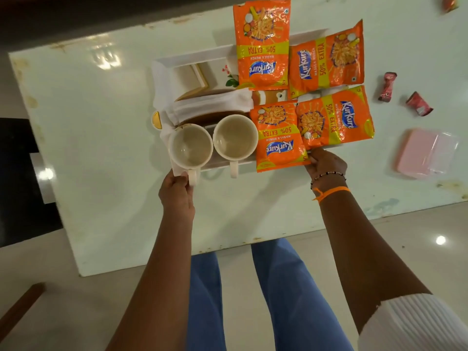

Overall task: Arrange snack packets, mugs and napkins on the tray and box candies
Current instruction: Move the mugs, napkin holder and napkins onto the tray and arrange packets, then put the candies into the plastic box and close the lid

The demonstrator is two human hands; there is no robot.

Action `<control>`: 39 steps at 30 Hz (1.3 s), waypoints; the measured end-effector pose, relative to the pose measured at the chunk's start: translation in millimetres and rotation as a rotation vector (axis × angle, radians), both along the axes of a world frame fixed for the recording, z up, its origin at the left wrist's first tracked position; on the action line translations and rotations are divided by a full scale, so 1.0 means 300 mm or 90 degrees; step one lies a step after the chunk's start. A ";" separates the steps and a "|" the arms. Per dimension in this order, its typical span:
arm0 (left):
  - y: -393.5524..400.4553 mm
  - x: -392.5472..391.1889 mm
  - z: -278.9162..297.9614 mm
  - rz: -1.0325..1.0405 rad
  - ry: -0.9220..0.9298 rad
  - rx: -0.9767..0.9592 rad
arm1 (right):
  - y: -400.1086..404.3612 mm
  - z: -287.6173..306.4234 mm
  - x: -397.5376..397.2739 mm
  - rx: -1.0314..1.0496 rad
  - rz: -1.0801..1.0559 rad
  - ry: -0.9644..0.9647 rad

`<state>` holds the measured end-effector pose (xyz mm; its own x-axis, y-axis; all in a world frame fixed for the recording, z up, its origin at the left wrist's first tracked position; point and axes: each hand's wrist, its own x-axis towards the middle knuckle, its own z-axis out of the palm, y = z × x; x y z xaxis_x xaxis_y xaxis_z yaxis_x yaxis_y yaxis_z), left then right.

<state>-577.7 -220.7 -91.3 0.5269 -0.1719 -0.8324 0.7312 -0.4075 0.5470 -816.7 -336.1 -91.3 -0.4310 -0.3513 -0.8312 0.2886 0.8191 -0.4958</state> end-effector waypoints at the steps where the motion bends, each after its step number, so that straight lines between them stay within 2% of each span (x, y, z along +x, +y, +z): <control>1: -0.002 -0.019 0.006 0.020 0.010 -0.004 | -0.001 0.005 -0.004 0.002 0.013 -0.016; 6: 0.019 -0.160 0.040 0.042 0.112 0.023 | 0.011 0.038 -0.054 -0.012 0.048 -0.107; 8: 0.035 -0.232 0.047 0.034 0.162 0.033 | 0.028 0.070 -0.092 -0.031 0.066 -0.071; 10: 0.043 -0.302 0.057 -0.006 0.197 0.038 | 0.045 0.091 -0.145 -0.064 0.127 0.090; 14: 0.000 -0.474 0.086 -0.148 0.247 0.020 | 0.052 0.132 -0.329 -0.166 0.290 0.544; 16: -0.045 -0.547 0.105 -0.221 0.264 0.006 | 0.026 0.131 -0.428 -0.165 0.337 0.669; 18: -0.100 -0.619 0.121 -0.283 0.283 -0.013 | -0.025 0.110 -0.531 -0.091 0.343 0.706; 21: -0.172 -0.709 0.137 -0.383 0.291 -0.036 | -0.092 0.069 -0.635 0.032 0.321 0.613; 23: -0.209 -0.762 0.144 -0.442 0.292 -0.039 | -0.113 0.049 -0.667 0.063 0.332 0.558; 27: -0.272 -0.835 0.179 -0.629 0.233 -0.036 | -0.099 0.072 -0.673 -0.024 0.300 0.442; 28: -0.287 -0.849 0.191 -0.689 0.196 -0.041 | -0.086 0.095 -0.664 -0.072 0.256 0.361; 30: -0.313 -0.873 0.212 -0.748 0.154 -0.069 | -0.038 0.158 -0.628 -0.149 0.117 0.115; 32: -0.338 -0.889 0.236 -0.742 0.179 -0.099 | 0.022 0.218 -0.571 -0.185 -0.025 -0.208; 33: -0.348 -0.893 0.247 -0.738 0.199 -0.121 | 0.051 0.237 -0.547 -0.194 -0.065 -0.335; 34: -0.356 -0.892 0.258 -0.737 0.204 -0.147 | 0.077 0.249 -0.533 -0.192 -0.067 -0.408; 36: -0.366 -0.880 0.273 -0.740 0.141 -0.187 | 0.110 0.270 -0.518 -0.173 -0.002 -0.413; 37: -0.369 -0.866 0.280 -0.746 0.081 -0.193 | 0.118 0.277 -0.519 -0.169 0.053 -0.342; 39: -0.370 -0.829 0.287 -0.785 -0.041 -0.187 | 0.118 0.289 -0.528 -0.232 0.189 -0.052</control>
